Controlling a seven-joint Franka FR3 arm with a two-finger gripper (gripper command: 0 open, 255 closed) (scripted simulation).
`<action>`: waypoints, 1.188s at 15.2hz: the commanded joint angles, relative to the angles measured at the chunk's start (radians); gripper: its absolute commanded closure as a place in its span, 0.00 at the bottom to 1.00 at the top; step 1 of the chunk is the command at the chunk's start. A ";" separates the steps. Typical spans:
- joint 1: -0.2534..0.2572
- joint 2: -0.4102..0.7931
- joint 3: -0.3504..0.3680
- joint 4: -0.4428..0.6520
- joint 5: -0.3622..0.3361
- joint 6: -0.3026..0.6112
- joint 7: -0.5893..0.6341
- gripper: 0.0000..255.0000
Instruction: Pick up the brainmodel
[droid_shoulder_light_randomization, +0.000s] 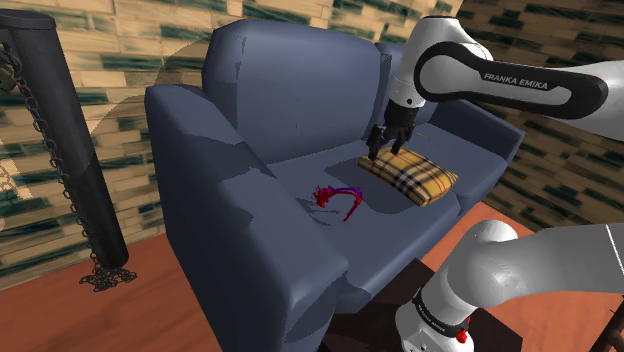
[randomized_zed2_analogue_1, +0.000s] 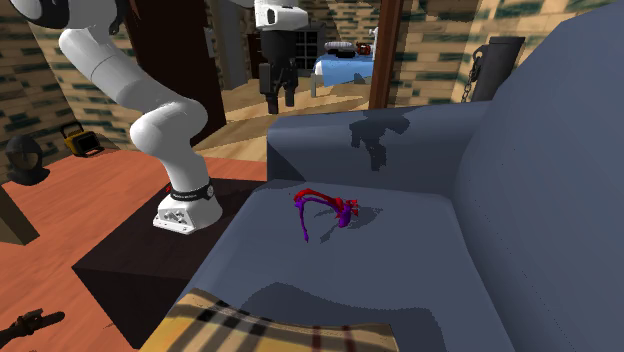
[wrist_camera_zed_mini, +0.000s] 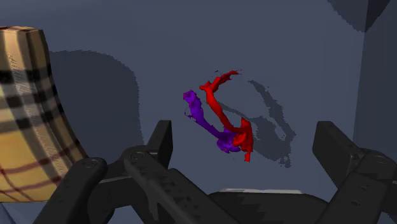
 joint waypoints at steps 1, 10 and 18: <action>0.000 0.000 0.000 0.000 0.000 0.000 0.000 0.00; 0.016 0.228 -0.132 -0.085 0.067 0.334 -0.101 0.00; 0.076 0.525 -0.243 -0.053 0.244 0.591 -0.274 0.00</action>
